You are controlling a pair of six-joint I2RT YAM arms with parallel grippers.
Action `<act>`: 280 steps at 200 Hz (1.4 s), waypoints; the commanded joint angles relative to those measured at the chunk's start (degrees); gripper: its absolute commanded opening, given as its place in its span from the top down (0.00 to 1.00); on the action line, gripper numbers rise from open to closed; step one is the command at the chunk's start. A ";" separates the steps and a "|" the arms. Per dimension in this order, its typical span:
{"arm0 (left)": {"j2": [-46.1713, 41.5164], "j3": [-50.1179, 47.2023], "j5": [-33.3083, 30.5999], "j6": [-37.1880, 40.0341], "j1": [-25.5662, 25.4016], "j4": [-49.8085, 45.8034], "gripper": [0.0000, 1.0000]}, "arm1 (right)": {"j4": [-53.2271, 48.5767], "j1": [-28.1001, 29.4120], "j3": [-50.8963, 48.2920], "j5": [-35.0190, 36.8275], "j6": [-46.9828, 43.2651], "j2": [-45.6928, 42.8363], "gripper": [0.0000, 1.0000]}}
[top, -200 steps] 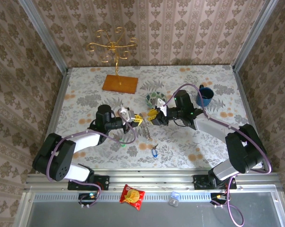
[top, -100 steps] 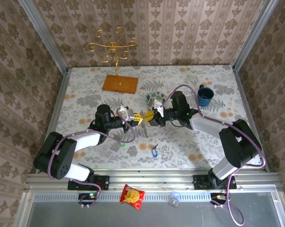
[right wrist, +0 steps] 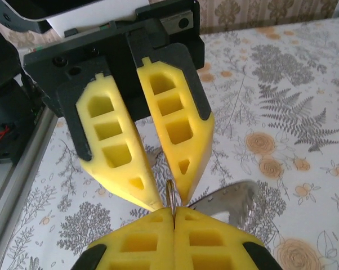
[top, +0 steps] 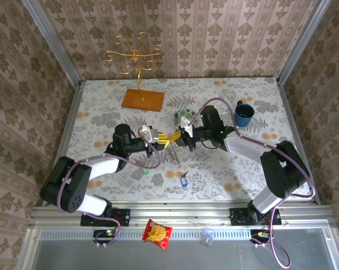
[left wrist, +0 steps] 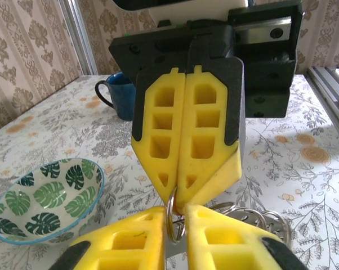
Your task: Put the keys on the keyring
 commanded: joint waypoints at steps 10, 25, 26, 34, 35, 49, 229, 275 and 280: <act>-3.41 2.24 -1.29 5.89 0.14 -10.97 0.81 | -17.40 1.73 6.52 6.30 -10.66 -1.50 1.00; -4.59 3.48 -2.19 8.65 -0.08 -16.08 0.81 | -23.15 2.67 9.10 9.69 -13.62 -1.49 1.00; -4.65 3.62 -2.25 8.86 -0.09 -16.54 0.81 | -23.44 2.74 9.21 9.93 -13.84 -1.51 1.00; -5.17 4.14 -2.64 10.23 -0.30 -19.22 0.81 | -25.96 3.21 10.28 11.57 -15.11 -1.44 1.00; -5.25 4.26 -2.74 10.36 -0.32 -19.52 0.81 | -26.21 3.27 10.41 11.79 -15.28 -1.44 1.00; -5.85 5.11 -3.24 11.90 -0.54 -22.62 0.81 | -29.34 4.13 12.06 14.40 -16.94 -1.28 1.00; -5.69 6.97 -3.37 12.41 -1.63 -25.28 0.89 | -37.09 9.92 19.84 22.71 -18.95 1.77 1.00; -5.36 6.40 -2.03 10.16 -1.34 -22.08 0.94 | -36.73 9.90 19.94 22.18 -18.13 1.95 1.00; -5.29 6.32 -1.87 9.96 -1.33 -21.76 0.96 | -36.52 9.83 19.95 21.80 -17.91 1.91 1.00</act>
